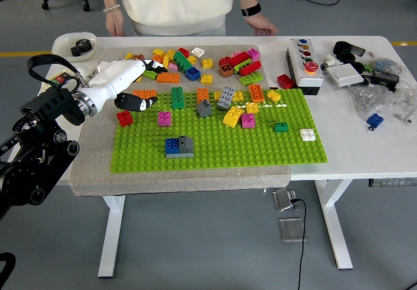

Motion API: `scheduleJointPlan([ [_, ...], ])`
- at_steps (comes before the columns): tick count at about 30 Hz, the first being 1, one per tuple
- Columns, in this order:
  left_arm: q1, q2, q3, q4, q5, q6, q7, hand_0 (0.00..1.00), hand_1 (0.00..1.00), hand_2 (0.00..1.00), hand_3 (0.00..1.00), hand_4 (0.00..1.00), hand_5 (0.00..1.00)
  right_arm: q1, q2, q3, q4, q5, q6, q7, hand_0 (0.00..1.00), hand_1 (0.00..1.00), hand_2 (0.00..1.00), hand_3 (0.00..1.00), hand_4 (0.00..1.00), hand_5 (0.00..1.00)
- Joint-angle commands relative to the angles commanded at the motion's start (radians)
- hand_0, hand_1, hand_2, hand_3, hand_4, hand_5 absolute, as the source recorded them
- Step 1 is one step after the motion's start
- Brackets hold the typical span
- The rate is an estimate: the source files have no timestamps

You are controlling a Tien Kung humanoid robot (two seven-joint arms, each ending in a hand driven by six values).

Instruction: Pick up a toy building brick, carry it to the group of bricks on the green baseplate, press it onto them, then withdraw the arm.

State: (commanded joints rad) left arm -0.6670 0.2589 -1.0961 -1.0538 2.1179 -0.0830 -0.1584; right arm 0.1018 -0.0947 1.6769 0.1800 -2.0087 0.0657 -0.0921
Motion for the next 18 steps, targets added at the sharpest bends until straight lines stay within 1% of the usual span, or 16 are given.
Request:
scheduleJointPlan([
  [3,-0.007,-0.006,0.015,0.023,0.022,-0.001,0.004,0.872,0.849,0.811,0.838,0.798,0.054,0.0,0.0,-0.001,0.0,-0.001,0.0,0.0,0.736,0.64,0.69,0.552,0.795,0.501],
  [4,-0.009,-0.009,0.02,0.03,0.028,-0.002,0.006,0.881,0.856,0.811,0.835,0.83,0.057,0.0,0.0,-0.001,0.0,-0.001,0.0,0.0,0.736,0.641,0.69,0.552,0.796,0.501],
  [6,-0.012,-0.014,0.029,0.044,0.038,-0.006,0.011,0.881,0.856,0.811,0.835,0.83,0.057,0.0,0.0,-0.001,0.0,-0.002,0.0,0.0,0.736,0.641,0.69,0.552,0.796,0.501],
  [9,-0.017,-0.03,0.048,0.083,0.059,-0.009,0.022,0.881,0.856,0.811,0.835,0.83,0.057,-0.001,0.0,-0.002,0.0,-0.003,0.001,0.0,0.736,0.641,0.69,0.552,0.796,0.501],
  [11,-0.018,-0.041,0.058,0.106,0.072,-0.009,0.029,0.884,0.856,0.81,0.829,0.837,0.076,-0.001,0.0,-0.002,0.0,-0.003,0.001,0.0,0.736,0.64,0.691,0.552,0.795,0.5],
  [14,-0.02,-0.047,0.062,0.12,0.079,-0.009,0.032,0.884,0.856,0.81,0.829,0.837,0.076,0.0,0.0,-0.003,0.0,-0.004,0.001,0.0,0.736,0.64,0.691,0.552,0.795,0.5],
  [16,-0.028,-0.059,0.064,0.146,0.092,-0.006,0.034,0.881,0.853,0.801,0.811,0.851,0.095,0.001,-0.001,-0.003,0.0,-0.004,0.001,0.0,0.736,0.641,0.691,0.552,0.796,0.499],
  [18,-0.033,-0.063,0.063,0.157,0.1,-0.005,0.034,0.881,0.853,0.801,0.811,0.851,0.095,0.002,-0.001,-0.002,0.0,-0.004,0.001,0.0,0.736,0.641,0.691,0.552,0.796,0.499],
])
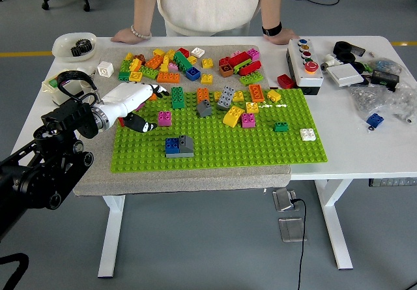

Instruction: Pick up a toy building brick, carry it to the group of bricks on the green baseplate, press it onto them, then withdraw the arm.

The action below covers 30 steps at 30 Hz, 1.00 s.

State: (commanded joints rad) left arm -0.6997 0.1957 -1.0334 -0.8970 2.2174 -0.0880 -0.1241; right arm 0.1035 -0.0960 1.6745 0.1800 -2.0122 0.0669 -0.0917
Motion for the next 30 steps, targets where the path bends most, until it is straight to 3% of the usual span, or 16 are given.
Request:
scheduleJointPlan([
  [17,-0.063,-0.059,-0.005,0.083,0.052,-0.07,0.062,0.87,0.839,0.772,0.787,0.847,0.098,0.006,-0.001,-0.003,0.0,0.004,0.0,0.0,0.736,0.641,0.691,0.552,0.796,0.498],
  [24,-0.074,-0.078,-0.005,0.103,0.052,-0.073,0.074,0.857,0.821,0.756,0.755,0.853,0.112,0.005,-0.003,-0.001,0.0,0.0,0.001,-0.001,0.738,0.641,0.691,0.552,0.797,0.498],
  [30,-0.077,-0.082,0.014,0.115,0.052,-0.05,0.069,0.855,0.811,0.753,0.727,0.854,0.127,0.007,-0.003,-0.004,0.0,0.003,0.0,0.0,0.737,0.64,0.69,0.552,0.796,0.498],
])
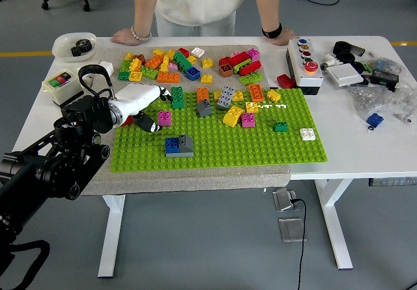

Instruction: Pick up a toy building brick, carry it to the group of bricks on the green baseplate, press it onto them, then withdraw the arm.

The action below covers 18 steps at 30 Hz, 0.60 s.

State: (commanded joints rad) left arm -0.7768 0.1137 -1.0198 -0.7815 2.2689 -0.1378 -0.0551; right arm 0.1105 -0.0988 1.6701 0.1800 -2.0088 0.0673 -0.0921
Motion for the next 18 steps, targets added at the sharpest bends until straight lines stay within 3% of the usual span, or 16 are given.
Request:
scheduleJointPlan([
  [9,-0.009,-0.003,0.032,0.041,0.0,0.034,-0.011,0.856,0.813,0.753,0.725,0.852,0.13,0.001,-0.001,-0.003,0.0,0.002,0.0,0.0,0.737,0.64,0.691,0.552,0.796,0.498],
  [10,-0.011,-0.004,0.035,0.045,0.0,0.036,-0.012,0.861,0.827,0.767,0.776,0.877,0.141,0.002,-0.001,-0.004,0.0,0.002,0.0,0.0,0.736,0.64,0.69,0.552,0.797,0.498],
  [18,-0.037,-0.011,0.048,0.086,0.0,0.03,-0.012,0.86,0.831,0.773,0.799,0.874,0.151,0.003,-0.002,-0.005,0.0,0.002,0.001,-0.001,0.737,0.64,0.692,0.552,0.798,0.498],
])
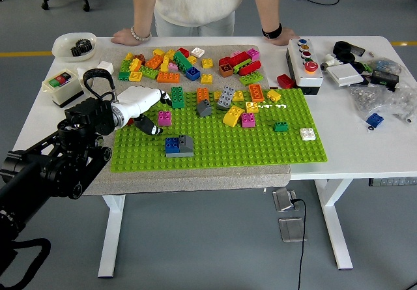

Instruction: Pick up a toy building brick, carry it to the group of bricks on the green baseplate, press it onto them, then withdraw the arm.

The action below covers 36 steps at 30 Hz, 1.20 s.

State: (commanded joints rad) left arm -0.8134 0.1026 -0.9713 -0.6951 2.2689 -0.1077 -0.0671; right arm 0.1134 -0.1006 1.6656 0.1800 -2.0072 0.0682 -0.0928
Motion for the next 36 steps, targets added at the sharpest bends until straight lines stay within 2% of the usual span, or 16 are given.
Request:
scheduleJointPlan([
  [12,-0.042,-0.02,0.007,0.071,0.0,-0.052,0.028,0.859,0.827,0.769,0.796,0.869,0.167,0.004,-0.001,-0.001,0.0,0.0,0.0,0.0,0.737,0.64,0.691,0.553,0.799,0.498],
  [21,-0.063,-0.03,0.017,0.111,0.0,-0.071,0.048,0.853,0.817,0.755,0.779,0.867,0.176,0.002,-0.002,-0.001,0.0,-0.005,0.001,0.0,0.738,0.64,0.691,0.555,0.801,0.497],
  [22,-0.065,-0.031,0.017,0.114,0.0,-0.073,0.05,0.844,0.806,0.737,0.717,0.83,0.187,0.002,-0.002,-0.001,0.0,-0.005,0.001,0.0,0.737,0.64,0.691,0.555,0.802,0.498],
  [23,-0.068,-0.032,0.018,0.116,0.0,-0.075,0.052,0.844,0.806,0.737,0.717,0.83,0.187,0.003,-0.003,-0.002,0.0,-0.006,0.001,0.0,0.737,0.64,0.691,0.555,0.802,0.498],
  [27,-0.073,-0.034,0.011,0.106,0.0,-0.093,0.058,0.844,0.806,0.737,0.717,0.83,0.187,0.002,-0.002,-0.002,0.0,-0.006,0.001,0.0,0.737,0.64,0.691,0.555,0.802,0.498],
  [29,-0.074,-0.035,0.0,0.091,0.0,-0.108,0.061,0.839,0.797,0.733,0.685,0.82,0.189,0.002,-0.002,-0.002,0.0,-0.007,0.002,0.0,0.736,0.64,0.691,0.555,0.802,0.499],
  [36,-0.067,-0.035,-0.038,0.016,0.0,-0.186,0.081,0.836,0.792,0.734,0.697,0.825,0.192,0.001,-0.002,-0.001,0.0,-0.008,0.001,0.0,0.738,0.641,0.691,0.555,0.804,0.502],
])
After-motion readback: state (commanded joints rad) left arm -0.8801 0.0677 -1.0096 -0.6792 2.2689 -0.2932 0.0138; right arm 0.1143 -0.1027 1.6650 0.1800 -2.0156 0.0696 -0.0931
